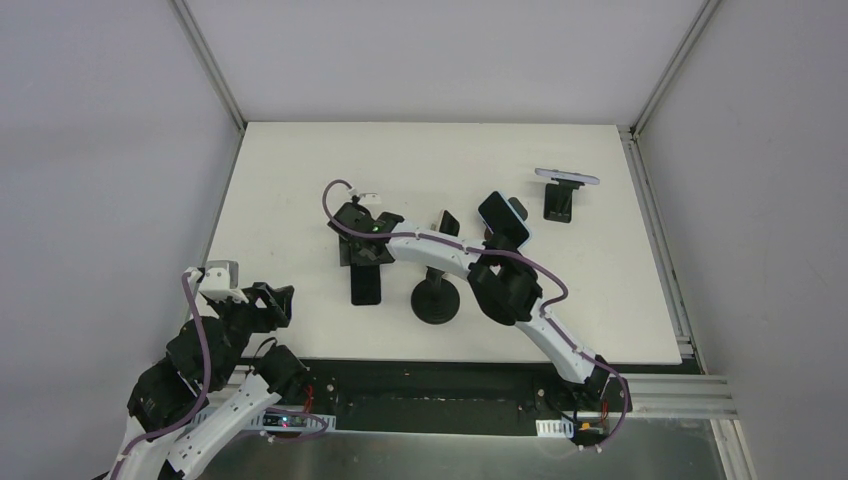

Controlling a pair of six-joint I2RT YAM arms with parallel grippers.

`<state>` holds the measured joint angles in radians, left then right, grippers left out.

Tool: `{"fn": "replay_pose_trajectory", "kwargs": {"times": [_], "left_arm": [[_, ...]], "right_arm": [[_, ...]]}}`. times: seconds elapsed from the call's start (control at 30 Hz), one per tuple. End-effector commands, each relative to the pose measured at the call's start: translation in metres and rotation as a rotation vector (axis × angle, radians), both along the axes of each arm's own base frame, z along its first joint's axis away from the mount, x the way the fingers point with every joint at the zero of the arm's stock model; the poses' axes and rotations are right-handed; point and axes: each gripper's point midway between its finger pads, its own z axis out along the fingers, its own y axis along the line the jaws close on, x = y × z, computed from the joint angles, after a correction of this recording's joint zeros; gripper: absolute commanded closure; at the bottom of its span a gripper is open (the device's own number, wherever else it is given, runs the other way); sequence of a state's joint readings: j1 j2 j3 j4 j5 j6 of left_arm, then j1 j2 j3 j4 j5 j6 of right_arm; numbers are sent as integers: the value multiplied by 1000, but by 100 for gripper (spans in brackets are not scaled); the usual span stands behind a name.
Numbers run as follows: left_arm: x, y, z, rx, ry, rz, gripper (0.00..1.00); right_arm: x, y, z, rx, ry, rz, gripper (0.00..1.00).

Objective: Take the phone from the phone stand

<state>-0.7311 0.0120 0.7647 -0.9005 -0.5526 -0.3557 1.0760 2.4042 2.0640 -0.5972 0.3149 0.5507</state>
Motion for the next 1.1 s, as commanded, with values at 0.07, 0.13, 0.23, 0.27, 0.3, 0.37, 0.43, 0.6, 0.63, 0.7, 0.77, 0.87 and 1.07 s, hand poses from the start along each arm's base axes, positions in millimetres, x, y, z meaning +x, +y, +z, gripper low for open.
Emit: {"fn": "replay_pose_trajectory", "kwargs": {"times": [0.07,0.13,0.23,0.27,0.3,0.37,0.43,0.6,0.63,0.7,0.77,0.87,1.07], "left_arm": [[-1,5,9,-4,-15,22,32],[0,5,9,-1,-13,21,32],[0,5,9,-1,-13,21,32],[-1,5,9,-2,-13,21,32],[-1,5,9,-1,-12,21,32],[-1,5,9,-1,-12,21,32],[-1,5,9,-1,-12,21,32],[0,5,8,2,-10,20,32],[0,5,8,2,-10,20,32],[-1,5,8,2,-10,20,32],[0,5,8,3,-9,20,32],[0,5,8,4,-9,20,32],[0,5,8,5,-8,22,32]], "right_arm": [[5,7,2,15,-73,-11,75],[6,7,1,14,-78,-19,75],[7,5,0,7,-82,-25,74],[6,5,0,6,-83,-24,73],[6,4,1,8,-84,-24,72],[6,4,2,15,-83,-23,69],[5,4,3,22,-83,-18,67],[4,4,4,23,-81,-17,61],[3,4,4,25,-81,-17,59],[3,3,5,25,-82,-18,55],[4,3,6,25,-84,-20,51],[4,2,7,23,-89,-21,44],[5,1,10,21,-95,-16,32]]}}
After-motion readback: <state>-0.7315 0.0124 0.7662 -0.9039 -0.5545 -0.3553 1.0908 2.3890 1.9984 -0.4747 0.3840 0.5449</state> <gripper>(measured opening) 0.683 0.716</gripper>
